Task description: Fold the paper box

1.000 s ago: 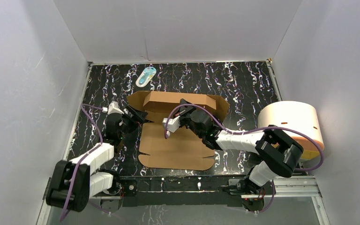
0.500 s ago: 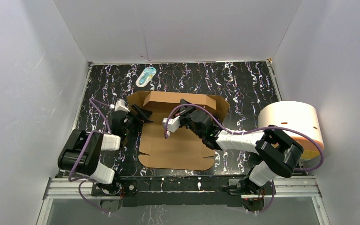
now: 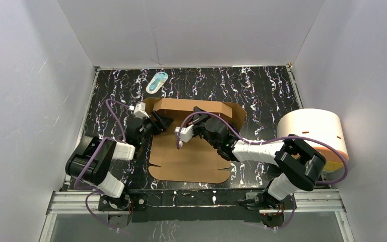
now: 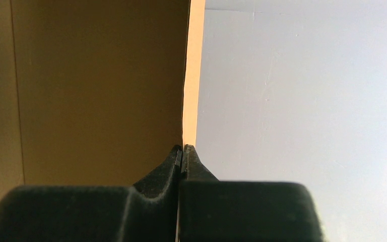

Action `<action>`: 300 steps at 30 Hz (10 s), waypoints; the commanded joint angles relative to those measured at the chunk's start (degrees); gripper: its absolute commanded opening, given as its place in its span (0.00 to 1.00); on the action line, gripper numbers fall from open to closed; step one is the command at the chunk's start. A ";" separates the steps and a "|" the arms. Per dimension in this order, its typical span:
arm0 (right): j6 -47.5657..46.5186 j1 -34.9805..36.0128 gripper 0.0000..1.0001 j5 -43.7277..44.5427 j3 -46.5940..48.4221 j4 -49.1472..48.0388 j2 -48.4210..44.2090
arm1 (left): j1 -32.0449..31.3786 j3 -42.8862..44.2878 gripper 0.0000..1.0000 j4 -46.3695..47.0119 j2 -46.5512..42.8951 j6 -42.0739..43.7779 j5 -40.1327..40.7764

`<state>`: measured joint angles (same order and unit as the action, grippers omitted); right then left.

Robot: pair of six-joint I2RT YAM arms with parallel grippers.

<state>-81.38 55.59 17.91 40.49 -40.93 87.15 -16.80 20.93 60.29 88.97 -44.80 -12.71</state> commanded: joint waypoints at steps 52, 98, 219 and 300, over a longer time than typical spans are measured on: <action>3.23 0.45 0.04 -3.90 0.94 2.97 -2.36 | 13.30 24.40 0.75 -59.65 -26.69 26.62 4.47; 0.18 0.31 0.02 -0.73 4.29 -4.05 2.73 | 16.56 33.06 0.02 -71.57 -24.97 38.70 -15.08; -6.99 -2.99 0.02 0.42 -0.05 -21.52 6.49 | 18.16 31.84 0.72 -52.21 -0.93 35.47 -29.51; 0.38 2.19 0.01 -3.17 5.16 -2.10 5.23 | -12.55 2.60 0.35 12.17 -2.05 30.15 38.15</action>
<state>-84.64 56.01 18.74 43.83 -47.05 93.76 -27.46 22.02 63.77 85.12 -15.31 15.38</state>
